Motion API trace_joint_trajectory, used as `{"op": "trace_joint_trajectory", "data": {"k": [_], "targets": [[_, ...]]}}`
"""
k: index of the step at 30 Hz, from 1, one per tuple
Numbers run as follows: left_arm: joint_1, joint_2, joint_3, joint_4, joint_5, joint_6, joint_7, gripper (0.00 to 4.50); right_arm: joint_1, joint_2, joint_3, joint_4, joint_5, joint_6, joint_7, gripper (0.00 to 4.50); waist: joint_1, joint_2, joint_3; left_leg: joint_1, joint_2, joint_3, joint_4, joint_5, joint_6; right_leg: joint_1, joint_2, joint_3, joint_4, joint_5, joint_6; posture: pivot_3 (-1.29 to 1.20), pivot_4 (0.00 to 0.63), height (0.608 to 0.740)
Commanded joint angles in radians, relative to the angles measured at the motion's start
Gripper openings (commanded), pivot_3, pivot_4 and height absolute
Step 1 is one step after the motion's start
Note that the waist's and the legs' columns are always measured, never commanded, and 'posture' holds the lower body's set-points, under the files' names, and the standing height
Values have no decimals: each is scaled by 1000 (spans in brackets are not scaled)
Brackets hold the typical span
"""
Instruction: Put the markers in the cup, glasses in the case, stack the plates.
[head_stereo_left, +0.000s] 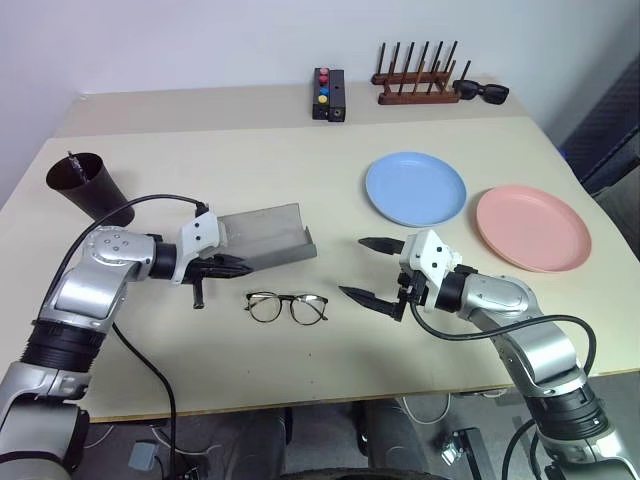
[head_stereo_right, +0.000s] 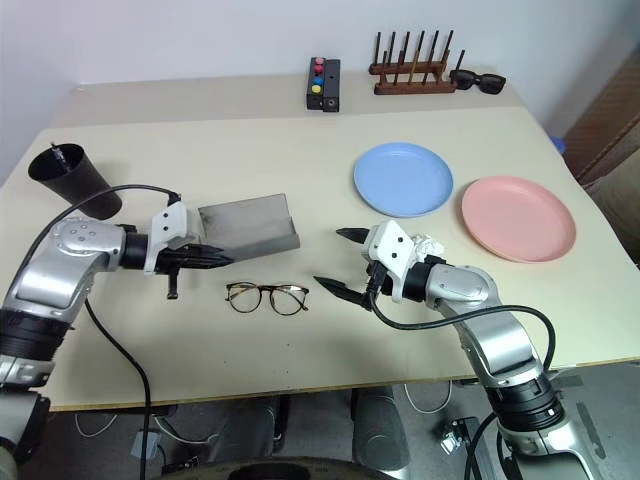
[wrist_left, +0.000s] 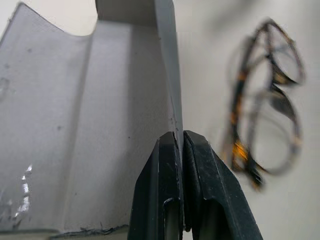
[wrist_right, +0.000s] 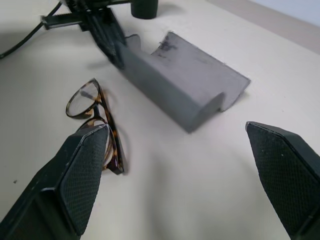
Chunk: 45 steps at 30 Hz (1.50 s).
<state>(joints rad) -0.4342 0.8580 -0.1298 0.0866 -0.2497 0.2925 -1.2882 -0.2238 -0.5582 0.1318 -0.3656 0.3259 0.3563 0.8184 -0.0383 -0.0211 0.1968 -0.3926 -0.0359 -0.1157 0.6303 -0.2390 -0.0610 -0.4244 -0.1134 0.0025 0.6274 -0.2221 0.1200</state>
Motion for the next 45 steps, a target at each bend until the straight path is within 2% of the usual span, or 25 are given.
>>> {"op": "trace_joint_trajectory", "data": {"k": [1,7,10,14,21,25,29,35,44,45], "targets": [[34,30,19,-51,3,-45,-28,181,-26,11,-3,-17,11,-17,9,4500,3,0,0,0,0,0,0,0,0,0,0,0,0,0,0,0,150,734],[53,31,4,-31,50,-137,-25,181,-39,21,9,-4,8,-22,20,4500,8,0,0,0,0,0,0,0,0,0,0,0,0,0,0,0,150,734],[27,20,5,28,80,-177,-1,1093,-39,26,15,-7,8,-21,22,4500,17,0,0,0,0,0,0,0,0,0,0,0,0,0,0,0,150,734],[10,8,18,50,73,-189,9,2999,-36,22,10,-12,11,-17,27,4500,22,0,0,0,0,1,0,0,0,0,0,0,0,0,0,0,150,734],[-43,10,117,-55,-120,-5,-33,2999,-32,8,-1,-11,15,-12,38,4500,22,0,0,0,0,0,1,0,0,0,0,0,0,0,1,0,150,734],[-26,26,95,-198,-151,49,-58,2999,-32,5,0,-9,18,-7,47,4500,20,0,0,0,0,0,0,0,0,0,0,0,0,1,2,0,150,734],[2,23,-15,-305,-62,27,-51,2999,-28,-11,9,-11,19,6,68,4500,21,0,0,0,0,1,0,0,0,0,0,0,0,0,1,0,150,734],[-40,-28,-174,-291,81,-11,-27,2999,-5,-41,15,-24,5,14,85,4500,25,0,0,0,0,1,1,0,0,0,0,0,0,0,0,0,150,734],[-100,-80,-258,-197,179,-75,-37,2999,36,-67,9,-59,8,26,86,4500,22,0,0,0,0,1,1,0,0,1,0,0,0,0,0,0,150,734],[-103,-83,-260,-188,181,-81,-40,2768,37,-66,8,-60,7,27,84,4500,23,0,0,0,0,1,1,0,0,1,0,0,0,0,0,0,150,734]]}}
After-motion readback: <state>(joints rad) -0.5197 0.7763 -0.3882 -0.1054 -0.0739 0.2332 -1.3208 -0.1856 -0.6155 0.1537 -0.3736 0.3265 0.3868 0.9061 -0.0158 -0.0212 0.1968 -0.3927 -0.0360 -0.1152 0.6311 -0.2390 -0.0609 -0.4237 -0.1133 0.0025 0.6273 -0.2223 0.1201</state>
